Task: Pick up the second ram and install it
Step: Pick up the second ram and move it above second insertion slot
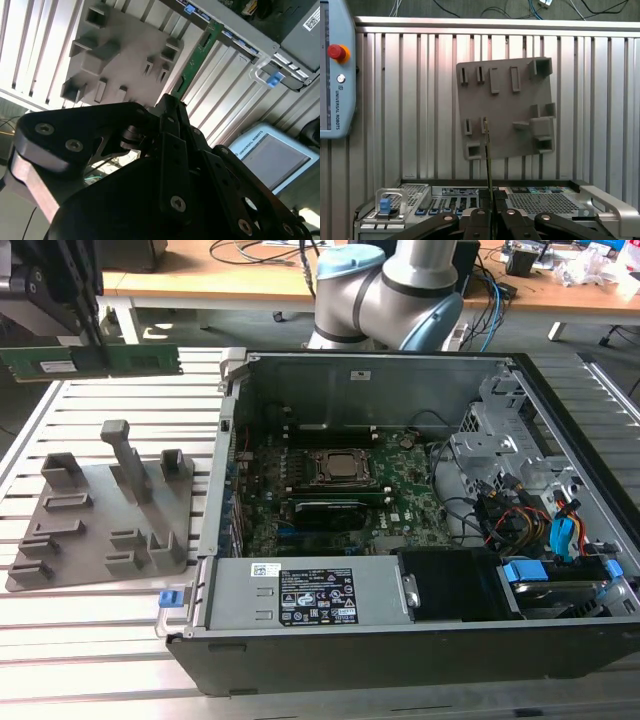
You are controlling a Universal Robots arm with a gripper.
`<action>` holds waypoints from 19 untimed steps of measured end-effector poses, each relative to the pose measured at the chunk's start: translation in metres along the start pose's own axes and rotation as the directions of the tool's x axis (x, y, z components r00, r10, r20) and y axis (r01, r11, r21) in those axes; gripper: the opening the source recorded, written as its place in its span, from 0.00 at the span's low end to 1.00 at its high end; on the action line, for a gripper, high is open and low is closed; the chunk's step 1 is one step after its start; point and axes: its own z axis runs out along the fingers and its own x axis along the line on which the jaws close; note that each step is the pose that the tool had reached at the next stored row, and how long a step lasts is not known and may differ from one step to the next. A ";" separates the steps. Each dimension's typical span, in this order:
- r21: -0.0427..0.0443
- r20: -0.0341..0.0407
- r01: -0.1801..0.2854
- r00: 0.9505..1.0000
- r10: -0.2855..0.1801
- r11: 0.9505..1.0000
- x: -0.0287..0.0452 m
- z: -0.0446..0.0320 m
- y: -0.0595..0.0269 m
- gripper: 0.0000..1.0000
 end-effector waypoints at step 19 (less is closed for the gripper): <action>0.000 -0.001 0.000 1.000 0.000 1.000 0.0007 0.0001 -0.0906 0.14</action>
